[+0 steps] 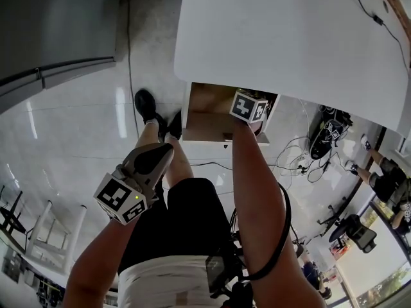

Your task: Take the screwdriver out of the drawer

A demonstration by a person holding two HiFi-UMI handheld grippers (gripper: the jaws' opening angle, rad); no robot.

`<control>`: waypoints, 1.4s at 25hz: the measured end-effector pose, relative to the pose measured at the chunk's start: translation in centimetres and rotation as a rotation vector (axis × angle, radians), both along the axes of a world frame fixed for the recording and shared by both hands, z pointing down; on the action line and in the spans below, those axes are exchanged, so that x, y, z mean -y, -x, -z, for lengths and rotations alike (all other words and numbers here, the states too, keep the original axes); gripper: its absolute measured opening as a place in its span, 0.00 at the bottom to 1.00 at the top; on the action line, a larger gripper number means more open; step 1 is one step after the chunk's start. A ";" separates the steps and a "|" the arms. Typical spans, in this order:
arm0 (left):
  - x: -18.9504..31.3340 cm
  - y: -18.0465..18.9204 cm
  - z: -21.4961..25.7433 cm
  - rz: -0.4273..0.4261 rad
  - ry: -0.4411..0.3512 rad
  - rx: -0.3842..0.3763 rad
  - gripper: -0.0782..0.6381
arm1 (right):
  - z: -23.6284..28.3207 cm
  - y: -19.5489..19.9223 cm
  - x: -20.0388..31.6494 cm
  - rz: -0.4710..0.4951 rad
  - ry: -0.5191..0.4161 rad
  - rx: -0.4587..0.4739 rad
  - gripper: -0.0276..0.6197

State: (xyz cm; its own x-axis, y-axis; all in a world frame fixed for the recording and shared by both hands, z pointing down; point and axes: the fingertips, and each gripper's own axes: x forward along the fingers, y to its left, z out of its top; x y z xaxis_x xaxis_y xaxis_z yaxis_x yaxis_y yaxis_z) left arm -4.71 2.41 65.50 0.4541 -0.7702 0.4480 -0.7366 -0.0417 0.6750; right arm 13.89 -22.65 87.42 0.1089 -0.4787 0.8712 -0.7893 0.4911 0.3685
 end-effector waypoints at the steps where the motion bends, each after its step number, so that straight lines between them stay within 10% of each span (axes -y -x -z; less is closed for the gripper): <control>1: 0.1 -0.2 0.0 0.000 -0.001 -0.004 0.13 | 0.2 0.2 -0.2 0.015 0.001 0.009 0.14; 10: 0.8 -0.7 0.8 -0.006 -0.013 -0.009 0.13 | -0.2 -0.8 0.1 -0.061 0.002 0.006 0.25; 22: -0.4 -0.8 0.4 0.013 0.005 -0.019 0.13 | -0.4 -2.5 0.6 -0.162 -0.056 -0.168 0.12; 35: 0.4 -0.8 1.8 -0.002 -0.022 -0.017 0.13 | 0.6 -1.8 -0.1 -0.057 -0.001 -0.035 0.07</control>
State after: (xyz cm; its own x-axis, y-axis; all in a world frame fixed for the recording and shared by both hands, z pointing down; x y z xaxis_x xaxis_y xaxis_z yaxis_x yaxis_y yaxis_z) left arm -3.86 1.97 63.73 0.4627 -0.7789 0.4234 -0.7250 -0.0576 0.6863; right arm 15.64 -22.54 86.80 0.1666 -0.4715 0.8660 -0.8024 0.4456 0.3970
